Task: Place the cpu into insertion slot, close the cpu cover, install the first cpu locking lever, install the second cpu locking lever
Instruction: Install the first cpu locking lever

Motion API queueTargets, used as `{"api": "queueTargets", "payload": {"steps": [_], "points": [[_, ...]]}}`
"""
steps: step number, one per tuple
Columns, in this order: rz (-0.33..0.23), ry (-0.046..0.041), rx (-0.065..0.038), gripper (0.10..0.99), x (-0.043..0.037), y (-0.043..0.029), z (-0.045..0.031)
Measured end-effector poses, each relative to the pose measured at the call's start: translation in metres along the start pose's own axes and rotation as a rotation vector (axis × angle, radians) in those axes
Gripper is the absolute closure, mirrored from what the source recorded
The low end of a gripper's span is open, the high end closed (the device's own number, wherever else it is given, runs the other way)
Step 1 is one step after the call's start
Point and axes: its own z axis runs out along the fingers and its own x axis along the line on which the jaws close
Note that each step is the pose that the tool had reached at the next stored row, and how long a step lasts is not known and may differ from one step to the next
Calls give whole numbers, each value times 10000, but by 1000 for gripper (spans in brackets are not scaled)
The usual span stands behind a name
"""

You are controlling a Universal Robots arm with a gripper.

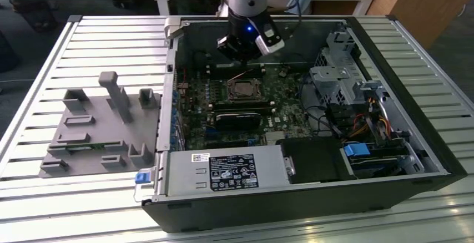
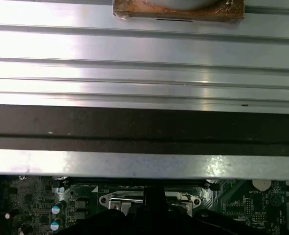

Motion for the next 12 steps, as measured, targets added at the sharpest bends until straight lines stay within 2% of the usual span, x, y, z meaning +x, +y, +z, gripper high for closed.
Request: {"api": "queueTargets", "payload": {"steps": [12], "points": [[0,1,1,965,-49,14,43]]}}
